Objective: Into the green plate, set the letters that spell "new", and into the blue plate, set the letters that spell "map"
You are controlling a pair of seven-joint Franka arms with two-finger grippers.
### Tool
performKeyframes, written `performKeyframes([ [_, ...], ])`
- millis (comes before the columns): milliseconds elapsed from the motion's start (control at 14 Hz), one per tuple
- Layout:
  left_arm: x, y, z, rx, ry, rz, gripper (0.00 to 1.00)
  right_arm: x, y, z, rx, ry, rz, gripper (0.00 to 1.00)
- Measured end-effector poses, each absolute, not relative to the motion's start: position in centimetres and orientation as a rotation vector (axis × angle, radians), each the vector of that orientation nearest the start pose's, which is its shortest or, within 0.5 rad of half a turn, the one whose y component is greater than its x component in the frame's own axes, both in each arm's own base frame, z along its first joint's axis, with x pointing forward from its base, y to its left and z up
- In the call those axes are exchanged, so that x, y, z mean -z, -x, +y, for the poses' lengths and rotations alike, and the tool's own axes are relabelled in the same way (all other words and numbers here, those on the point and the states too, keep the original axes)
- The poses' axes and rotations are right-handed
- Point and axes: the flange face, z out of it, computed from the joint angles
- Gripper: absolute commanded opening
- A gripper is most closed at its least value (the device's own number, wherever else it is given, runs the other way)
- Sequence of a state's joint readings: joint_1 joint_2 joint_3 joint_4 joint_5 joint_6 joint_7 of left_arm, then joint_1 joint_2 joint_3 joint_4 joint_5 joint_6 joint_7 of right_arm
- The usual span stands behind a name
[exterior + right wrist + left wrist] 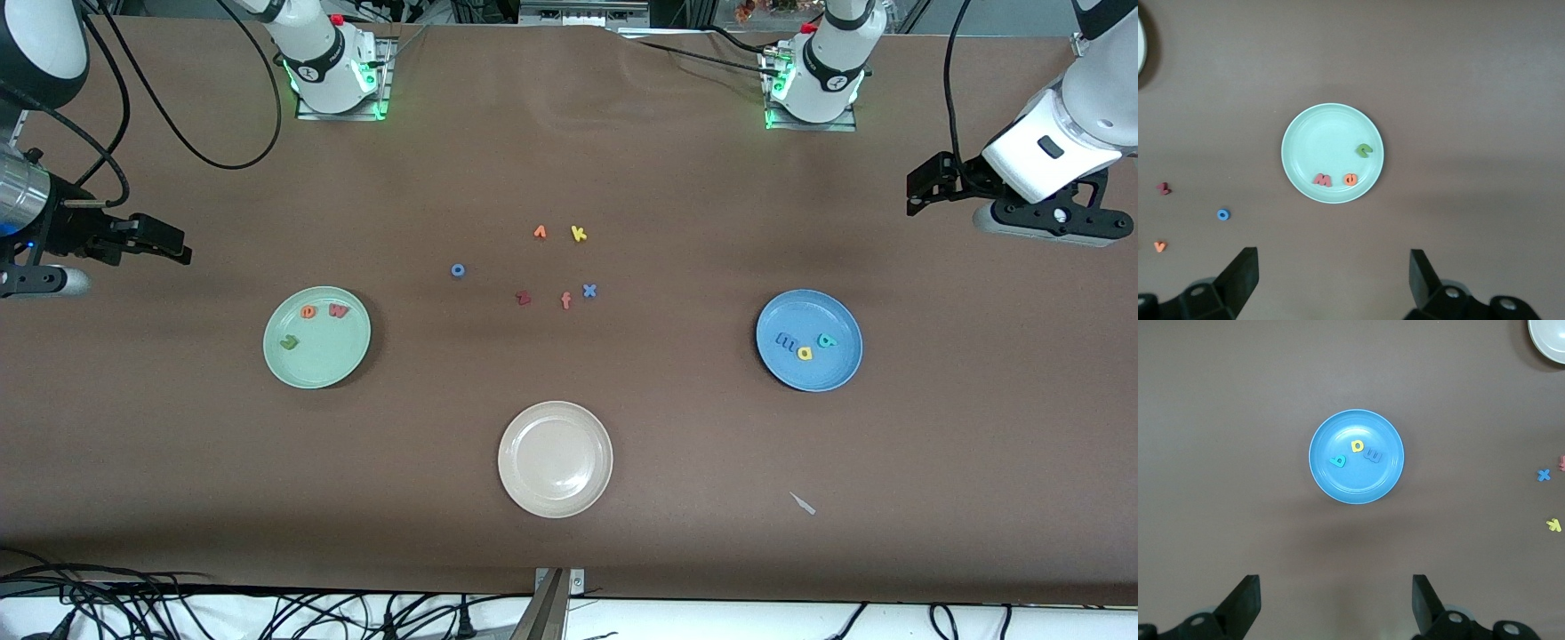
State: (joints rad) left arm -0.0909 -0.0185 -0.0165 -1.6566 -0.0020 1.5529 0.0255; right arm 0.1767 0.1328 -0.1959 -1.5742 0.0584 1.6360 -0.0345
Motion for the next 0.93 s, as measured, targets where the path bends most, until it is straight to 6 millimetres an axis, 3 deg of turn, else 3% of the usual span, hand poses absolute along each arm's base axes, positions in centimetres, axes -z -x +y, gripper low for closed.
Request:
performKeyframes([
  [925,-59.29,-54.07,-5.86,-0.134,3.130,0.208,1.00,-56.15,-59.83,0.61,-0.052,3.111,-0.030,1.00],
])
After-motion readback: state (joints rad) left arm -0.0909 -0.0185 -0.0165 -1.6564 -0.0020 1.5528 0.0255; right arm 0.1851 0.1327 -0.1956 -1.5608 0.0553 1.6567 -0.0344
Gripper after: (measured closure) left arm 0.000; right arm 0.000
